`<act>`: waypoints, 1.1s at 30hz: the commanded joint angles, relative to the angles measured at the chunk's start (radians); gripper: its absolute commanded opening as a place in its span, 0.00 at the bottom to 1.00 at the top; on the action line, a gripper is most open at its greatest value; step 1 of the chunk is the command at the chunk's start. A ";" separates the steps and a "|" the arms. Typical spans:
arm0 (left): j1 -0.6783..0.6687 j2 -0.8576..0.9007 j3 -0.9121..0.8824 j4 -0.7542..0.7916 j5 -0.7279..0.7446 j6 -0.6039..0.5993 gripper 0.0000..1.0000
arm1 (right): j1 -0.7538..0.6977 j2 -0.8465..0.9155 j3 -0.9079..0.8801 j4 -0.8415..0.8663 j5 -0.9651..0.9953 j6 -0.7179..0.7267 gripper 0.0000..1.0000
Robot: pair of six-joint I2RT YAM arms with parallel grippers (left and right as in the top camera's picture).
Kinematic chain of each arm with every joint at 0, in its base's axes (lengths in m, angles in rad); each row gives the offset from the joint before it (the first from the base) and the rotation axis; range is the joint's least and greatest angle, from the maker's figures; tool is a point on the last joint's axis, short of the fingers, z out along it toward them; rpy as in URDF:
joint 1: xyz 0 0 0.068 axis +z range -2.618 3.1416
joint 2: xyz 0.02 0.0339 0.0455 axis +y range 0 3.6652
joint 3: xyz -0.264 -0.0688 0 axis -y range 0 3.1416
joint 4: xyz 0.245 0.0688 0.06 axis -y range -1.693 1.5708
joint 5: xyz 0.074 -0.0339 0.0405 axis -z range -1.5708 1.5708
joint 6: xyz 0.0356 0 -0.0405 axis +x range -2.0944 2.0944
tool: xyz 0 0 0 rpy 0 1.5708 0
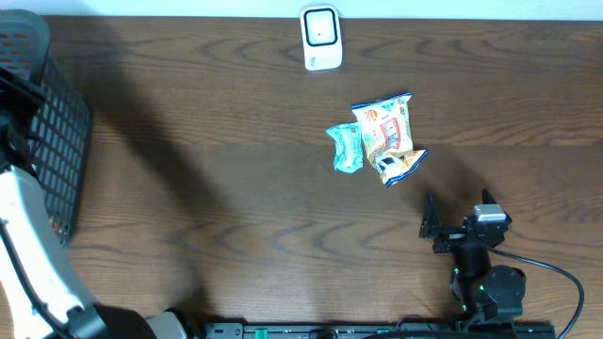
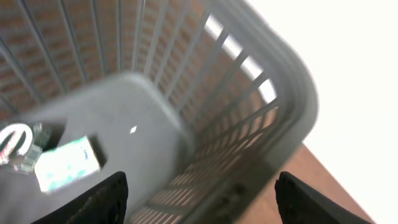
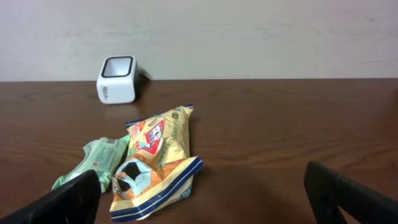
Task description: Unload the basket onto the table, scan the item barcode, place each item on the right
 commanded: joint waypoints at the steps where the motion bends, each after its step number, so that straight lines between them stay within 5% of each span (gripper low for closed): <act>1: -0.003 -0.061 -0.005 0.011 -0.060 0.009 0.75 | -0.006 -0.005 -0.002 -0.004 0.001 -0.012 0.99; 8: 0.032 -0.024 -0.006 -0.072 -0.113 0.008 0.68 | -0.006 -0.005 -0.002 -0.004 0.001 -0.012 0.99; 17: 0.071 0.047 -0.006 -0.171 -0.115 0.008 0.22 | -0.006 -0.005 -0.002 -0.003 0.001 -0.012 0.99; 21: 0.060 0.044 -0.006 -0.151 -0.017 0.008 0.19 | -0.006 -0.005 -0.002 -0.003 0.001 -0.012 0.99; 24: 0.058 0.043 -0.006 -0.162 0.081 0.008 0.08 | -0.006 -0.005 -0.002 -0.004 0.001 -0.012 0.99; 33: 0.056 0.043 -0.006 -0.208 0.225 0.011 0.08 | -0.006 -0.005 -0.002 -0.003 0.001 -0.012 0.99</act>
